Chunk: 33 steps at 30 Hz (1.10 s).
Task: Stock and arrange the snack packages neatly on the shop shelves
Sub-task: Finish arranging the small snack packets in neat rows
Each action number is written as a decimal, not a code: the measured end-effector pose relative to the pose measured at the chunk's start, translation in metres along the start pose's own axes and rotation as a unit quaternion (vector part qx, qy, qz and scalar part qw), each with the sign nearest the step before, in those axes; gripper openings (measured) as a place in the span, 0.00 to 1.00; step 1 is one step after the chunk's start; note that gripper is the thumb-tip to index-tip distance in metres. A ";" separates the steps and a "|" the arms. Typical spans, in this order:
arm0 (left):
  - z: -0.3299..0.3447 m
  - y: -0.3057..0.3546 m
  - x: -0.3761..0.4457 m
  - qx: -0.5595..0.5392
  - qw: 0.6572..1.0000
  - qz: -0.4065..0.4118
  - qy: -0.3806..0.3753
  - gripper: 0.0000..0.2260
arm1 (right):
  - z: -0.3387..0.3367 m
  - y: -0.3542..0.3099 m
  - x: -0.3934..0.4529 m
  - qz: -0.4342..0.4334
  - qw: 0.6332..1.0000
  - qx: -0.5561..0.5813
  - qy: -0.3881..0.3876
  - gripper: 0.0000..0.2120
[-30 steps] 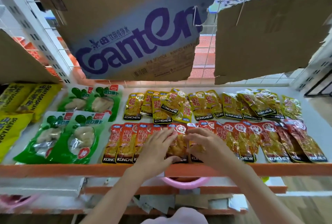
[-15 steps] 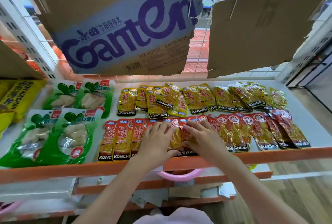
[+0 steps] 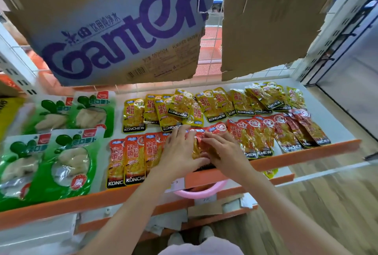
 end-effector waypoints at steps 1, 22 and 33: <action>0.002 0.002 0.002 -0.005 1.000 0.016 -0.013 0.38 | -0.002 0.002 -0.003 0.003 1.000 0.024 -0.001 0.18; 0.003 0.023 0.010 0.051 0.997 -0.030 -0.051 0.40 | -0.014 0.047 0.018 0.032 0.995 -0.087 -0.042 0.26; 0.003 0.034 0.016 0.068 0.993 -0.053 -0.079 0.41 | -0.016 0.061 0.011 -0.055 0.990 -0.085 -0.102 0.29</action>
Point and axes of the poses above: each hand's wrist, its own x-axis towards the middle knuckle, its own z-axis out of the palm, y = z × x, the point moved 2 cm from there along x, towards the middle knuckle, and after that the axes turned 3 degrees about -z, right-handed, at the moved point
